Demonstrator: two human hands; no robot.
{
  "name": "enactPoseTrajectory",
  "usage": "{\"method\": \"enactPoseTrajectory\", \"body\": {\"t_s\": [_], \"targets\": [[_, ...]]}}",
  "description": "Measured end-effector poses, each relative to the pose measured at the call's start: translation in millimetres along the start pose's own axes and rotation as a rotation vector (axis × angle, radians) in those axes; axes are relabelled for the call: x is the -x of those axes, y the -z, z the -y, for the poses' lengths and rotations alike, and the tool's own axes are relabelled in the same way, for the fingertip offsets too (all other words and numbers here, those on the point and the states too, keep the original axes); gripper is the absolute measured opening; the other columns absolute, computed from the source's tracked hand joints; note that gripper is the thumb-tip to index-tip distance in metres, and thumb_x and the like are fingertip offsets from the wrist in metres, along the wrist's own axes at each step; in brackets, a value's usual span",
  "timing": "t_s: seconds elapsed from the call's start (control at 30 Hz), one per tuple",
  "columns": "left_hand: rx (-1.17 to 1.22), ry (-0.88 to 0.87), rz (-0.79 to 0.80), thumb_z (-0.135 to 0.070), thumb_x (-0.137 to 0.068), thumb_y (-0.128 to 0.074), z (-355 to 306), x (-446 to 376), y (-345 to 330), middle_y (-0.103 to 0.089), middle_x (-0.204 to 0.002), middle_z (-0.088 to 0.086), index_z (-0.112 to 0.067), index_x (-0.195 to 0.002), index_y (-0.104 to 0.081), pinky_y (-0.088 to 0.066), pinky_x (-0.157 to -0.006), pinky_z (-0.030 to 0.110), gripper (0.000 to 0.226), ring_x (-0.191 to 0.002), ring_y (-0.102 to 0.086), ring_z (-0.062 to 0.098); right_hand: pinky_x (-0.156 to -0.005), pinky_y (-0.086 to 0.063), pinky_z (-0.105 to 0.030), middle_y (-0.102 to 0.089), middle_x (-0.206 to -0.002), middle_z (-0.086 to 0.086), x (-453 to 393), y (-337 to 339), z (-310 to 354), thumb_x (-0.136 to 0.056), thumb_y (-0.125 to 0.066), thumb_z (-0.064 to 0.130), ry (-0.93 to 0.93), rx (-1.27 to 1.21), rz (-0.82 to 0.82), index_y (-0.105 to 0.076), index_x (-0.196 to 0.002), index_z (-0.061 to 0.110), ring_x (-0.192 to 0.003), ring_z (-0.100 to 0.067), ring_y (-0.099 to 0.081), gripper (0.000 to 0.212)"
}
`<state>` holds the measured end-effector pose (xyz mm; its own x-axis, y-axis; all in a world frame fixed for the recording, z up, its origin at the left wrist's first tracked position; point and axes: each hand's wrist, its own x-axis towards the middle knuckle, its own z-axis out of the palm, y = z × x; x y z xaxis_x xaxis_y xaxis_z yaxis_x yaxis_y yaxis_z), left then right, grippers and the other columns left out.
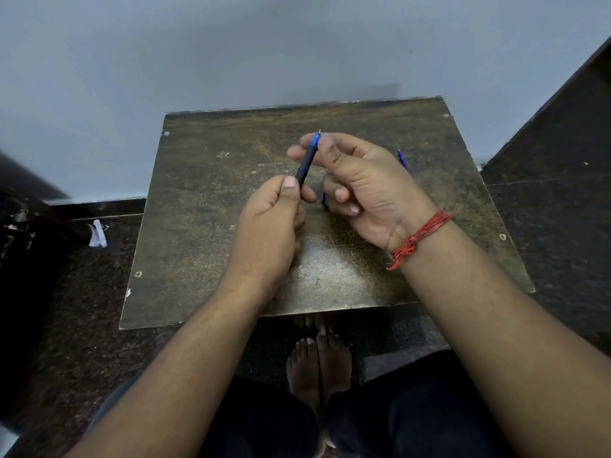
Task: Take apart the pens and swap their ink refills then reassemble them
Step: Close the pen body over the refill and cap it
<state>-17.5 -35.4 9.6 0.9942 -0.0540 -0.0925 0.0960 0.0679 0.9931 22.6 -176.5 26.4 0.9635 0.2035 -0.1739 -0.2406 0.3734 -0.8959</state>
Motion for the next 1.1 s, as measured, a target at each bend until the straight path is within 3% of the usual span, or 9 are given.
{"method": "enactPoseTrajectory", "body": {"t_s": [0.13,0.4,0.6,0.83,0.93,1.0,1.1], "targets": [[-0.026,-0.007,0.015,-0.036,-0.102,-0.04,0.7,0.7,-0.5,-0.033,-0.054,-0.009,-0.02,-0.083,-0.061,-0.02,-0.042,0.025,0.033,-0.042,-0.024,0.005,-0.033,-0.022,-0.016,-0.075,-0.11,-0.011,-0.7,2.7,2.1,-0.101,-0.052,0.008,-0.001,-0.005,0.058,-0.067,-0.107,0.009,-0.037,-0.001,-0.035,0.016],[-0.158,-0.069,0.009,-0.046,-0.097,-0.044,4.2,-1.5,-0.4,-0.036,-0.052,-0.014,-0.033,-0.079,-0.063,-0.025,-0.052,0.029,0.03,-0.045,-0.028,0.006,-0.036,-0.02,-0.016,-0.072,-0.084,-0.007,0.3,-2.2,4.0,-0.096,-0.06,0.007,0.036,0.031,-0.055,-0.058,-0.093,0.01,-0.038,-0.003,-0.035,0.005],[-0.228,-0.089,-0.034,-0.048,-0.094,-0.046,5.5,-2.7,-0.8,-0.039,-0.052,-0.014,-0.035,-0.079,-0.063,-0.026,-0.054,0.033,0.026,-0.049,-0.03,0.011,-0.036,-0.019,-0.015,-0.069,-0.081,-0.01,2.6,-11.8,4.3,-0.096,-0.06,0.005,0.033,0.031,-0.163,-0.053,-0.082,0.013,-0.037,-0.005,-0.034,0.018],[-0.375,-0.129,-0.124,-0.043,-0.096,-0.044,0.9,1.6,-3.7,-0.046,-0.054,-0.015,-0.03,-0.087,-0.06,-0.04,-0.053,0.046,0.023,-0.05,-0.039,0.013,-0.035,-0.023,-0.015,-0.069,-0.082,-0.01,2.3,-18.8,2.0,-0.096,-0.062,0.007,0.025,0.061,-0.22,-0.054,-0.078,0.014,-0.037,-0.005,-0.033,0.021],[-0.387,-0.096,-0.158,-0.045,-0.096,-0.042,-1.5,1.7,-2.3,-0.047,-0.055,-0.014,-0.028,-0.085,-0.062,-0.048,-0.057,0.053,0.028,-0.053,-0.044,0.018,-0.039,-0.034,-0.015,-0.072,-0.093,-0.009,3.7,-15.9,3.3,-0.095,-0.065,0.016,0.132,0.264,-0.249,-0.062,-0.093,0.014,-0.043,0.0,-0.047,0.004],[-0.373,-0.047,-0.181,-0.047,-0.095,-0.042,-0.7,-0.2,0.6,-0.045,-0.056,-0.011,-0.031,-0.083,-0.064,-0.05,-0.059,0.058,0.029,-0.055,-0.044,0.022,-0.059,-0.043,-0.013,-0.07,-0.095,0.0,2.7,-5.9,7.4,-0.094,-0.066,0.021,0.252,0.64,-0.359,-0.064,-0.102,0.017,-0.065,0.004,-0.058,0.009],[-0.303,0.004,-0.197,-0.047,-0.095,-0.043,1.4,-3.0,5.3,-0.043,-0.053,-0.014,-0.032,-0.081,-0.065,-0.047,-0.057,0.055,0.03,-0.056,-0.043,0.016,-0.075,-0.046,-0.025,-0.064,-0.092,0.01,3.4,8.4,13.7,-0.092,-0.066,0.028,0.275,1.144,-0.432,-0.064,-0.098,0.025,-0.087,-0.007,-0.06,0.007]]}}
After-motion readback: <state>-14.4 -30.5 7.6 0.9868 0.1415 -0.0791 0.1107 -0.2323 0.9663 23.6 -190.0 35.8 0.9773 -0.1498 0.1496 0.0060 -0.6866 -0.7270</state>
